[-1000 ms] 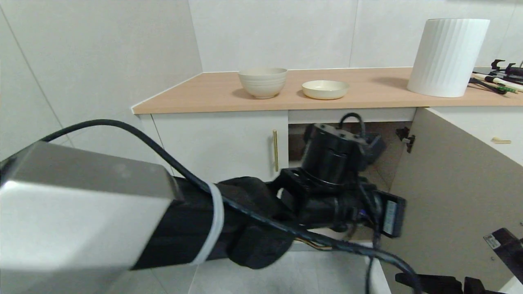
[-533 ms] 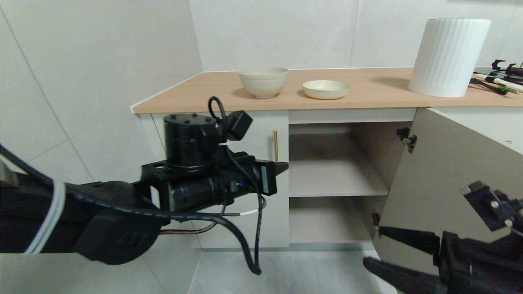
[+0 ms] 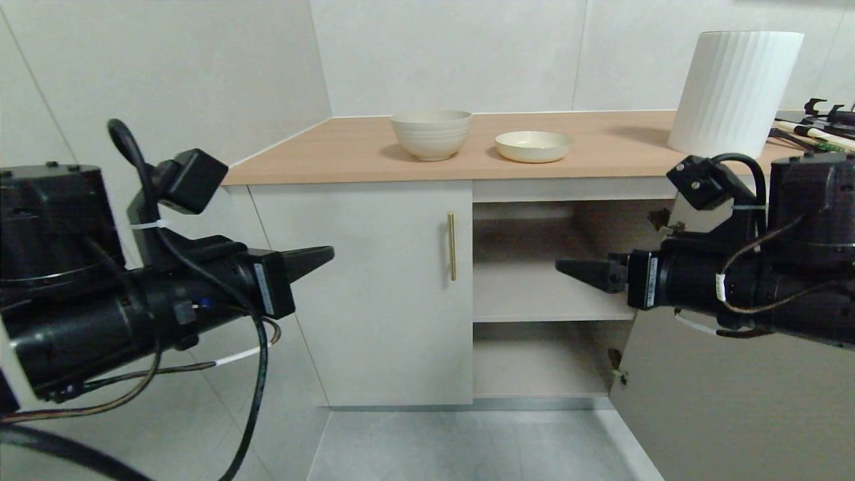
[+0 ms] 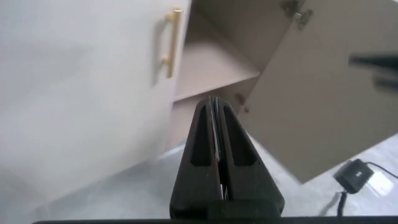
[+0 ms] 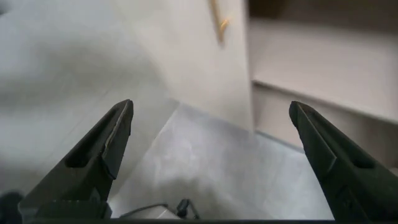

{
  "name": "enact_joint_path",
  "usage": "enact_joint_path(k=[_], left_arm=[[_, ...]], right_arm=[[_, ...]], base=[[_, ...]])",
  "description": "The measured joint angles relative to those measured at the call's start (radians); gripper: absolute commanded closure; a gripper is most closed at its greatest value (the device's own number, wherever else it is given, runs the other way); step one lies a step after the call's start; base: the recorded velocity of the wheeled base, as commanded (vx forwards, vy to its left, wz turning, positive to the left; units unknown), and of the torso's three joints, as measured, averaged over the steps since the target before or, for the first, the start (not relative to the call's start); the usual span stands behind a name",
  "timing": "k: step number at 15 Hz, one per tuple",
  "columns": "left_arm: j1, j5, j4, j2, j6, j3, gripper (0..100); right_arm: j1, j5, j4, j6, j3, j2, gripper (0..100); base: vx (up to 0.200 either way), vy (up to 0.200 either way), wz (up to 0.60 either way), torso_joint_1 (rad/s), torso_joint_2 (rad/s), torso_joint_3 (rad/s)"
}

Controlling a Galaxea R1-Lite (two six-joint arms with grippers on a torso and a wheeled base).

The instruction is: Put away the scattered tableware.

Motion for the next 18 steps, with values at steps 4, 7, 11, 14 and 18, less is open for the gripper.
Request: enact_joint_path(k=[4, 7, 11, 14, 18], left_arm=[[0.021, -0.013, 0.056, -0.088, 0.002, -0.004, 0], [0.022, -0.025, 0.046, -0.084, 0.0, -0.013, 0], [0.014, -0.035, 0.041, -0.069, 0.001, -0.017, 0], [0.006, -0.037, 0.036, -0.056, 0.001, -0.026, 0], [0.004, -0.04, 0.036, -0.051, 0.001, -0.03, 0]], right_arm=[[-0.006, -0.022, 0.062, 0.004, -0.077, -0.02, 0], [-0.009, -0.074, 0.146, 0.005, -0.059, -0.078, 0], [-0.01, -0.121, 0.26, 0.009, -0.104, -0.14, 0], [-0.011, -0.136, 0.261, 0.009, -0.114, -0.156, 0], [-0.01, -0.138, 0.309, 0.009, -0.12, -0.17, 0]], base=[[0.0, 0.0, 0.0, 0.0, 0.0, 0.0], [0.0, 0.0, 0.0, 0.0, 0.0, 0.0], [0.0, 0.0, 0.0, 0.0, 0.0, 0.0], [0.0, 0.0, 0.0, 0.0, 0.0, 0.0], [0.2, 0.0, 0.0, 0.001, 0.0, 0.001]])
